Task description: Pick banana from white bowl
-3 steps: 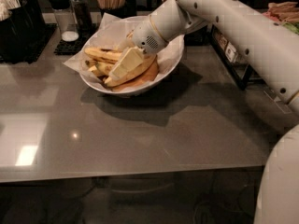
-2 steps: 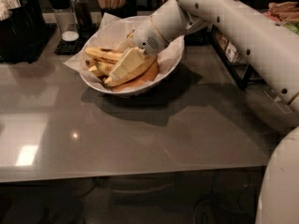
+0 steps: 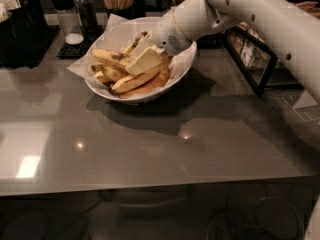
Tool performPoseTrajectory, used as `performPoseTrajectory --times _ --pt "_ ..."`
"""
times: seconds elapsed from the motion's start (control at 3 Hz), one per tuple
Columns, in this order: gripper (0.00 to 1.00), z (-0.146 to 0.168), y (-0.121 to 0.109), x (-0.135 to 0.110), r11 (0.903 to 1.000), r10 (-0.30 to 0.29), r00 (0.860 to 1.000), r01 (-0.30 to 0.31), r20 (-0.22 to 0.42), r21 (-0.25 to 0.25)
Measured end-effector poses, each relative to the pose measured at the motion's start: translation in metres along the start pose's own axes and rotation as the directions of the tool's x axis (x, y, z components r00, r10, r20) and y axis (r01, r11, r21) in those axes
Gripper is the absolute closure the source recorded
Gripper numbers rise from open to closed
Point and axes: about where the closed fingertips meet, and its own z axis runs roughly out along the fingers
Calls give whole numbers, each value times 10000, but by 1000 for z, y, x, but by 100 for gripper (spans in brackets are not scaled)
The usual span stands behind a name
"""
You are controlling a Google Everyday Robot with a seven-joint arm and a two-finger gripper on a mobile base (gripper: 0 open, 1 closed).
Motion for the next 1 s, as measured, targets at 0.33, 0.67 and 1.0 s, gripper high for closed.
performPoseTrajectory --times 0.33,0.67,1.0 --pt "100 -15 1 -7 9989 -240 9995 231 203 401" --pt "100 -27 4 -12 9988 -465 9937 448 1019 188" --pt "100 -54 26 -13 9940 -747 9689 914 2358 -604"
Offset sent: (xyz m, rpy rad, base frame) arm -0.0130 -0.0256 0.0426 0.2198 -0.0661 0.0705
